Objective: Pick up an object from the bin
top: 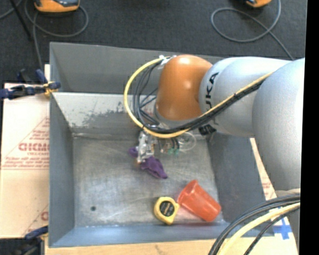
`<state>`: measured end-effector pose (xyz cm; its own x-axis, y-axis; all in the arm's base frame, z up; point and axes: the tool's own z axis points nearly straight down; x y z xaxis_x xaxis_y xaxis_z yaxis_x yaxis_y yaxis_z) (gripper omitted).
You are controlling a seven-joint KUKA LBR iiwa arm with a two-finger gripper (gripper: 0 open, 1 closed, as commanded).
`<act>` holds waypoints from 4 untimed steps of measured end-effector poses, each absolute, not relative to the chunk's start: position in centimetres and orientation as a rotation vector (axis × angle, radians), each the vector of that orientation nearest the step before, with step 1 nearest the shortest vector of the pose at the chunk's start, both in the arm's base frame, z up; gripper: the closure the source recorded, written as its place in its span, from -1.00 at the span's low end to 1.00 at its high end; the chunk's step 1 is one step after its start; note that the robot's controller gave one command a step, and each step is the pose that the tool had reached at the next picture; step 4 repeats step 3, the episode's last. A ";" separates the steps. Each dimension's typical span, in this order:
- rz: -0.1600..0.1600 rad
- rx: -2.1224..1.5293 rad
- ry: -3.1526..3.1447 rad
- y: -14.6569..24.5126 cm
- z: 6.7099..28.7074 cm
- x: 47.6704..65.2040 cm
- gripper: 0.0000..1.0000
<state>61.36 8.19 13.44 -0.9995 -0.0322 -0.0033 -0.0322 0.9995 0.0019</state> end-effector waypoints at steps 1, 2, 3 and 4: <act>0.003 -0.048 3.138 8.4 14.1 62.3 1.00; -0.002 -0.088 3.132 12.5 12.5 62.6 1.00; -0.001 -0.036 3.136 7.5 23.6 62.3 1.00; -0.001 -0.036 3.136 7.5 23.6 62.3 1.00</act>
Offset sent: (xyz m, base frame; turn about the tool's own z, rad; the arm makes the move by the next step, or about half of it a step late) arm 0.0100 0.0736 -0.0230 -0.0485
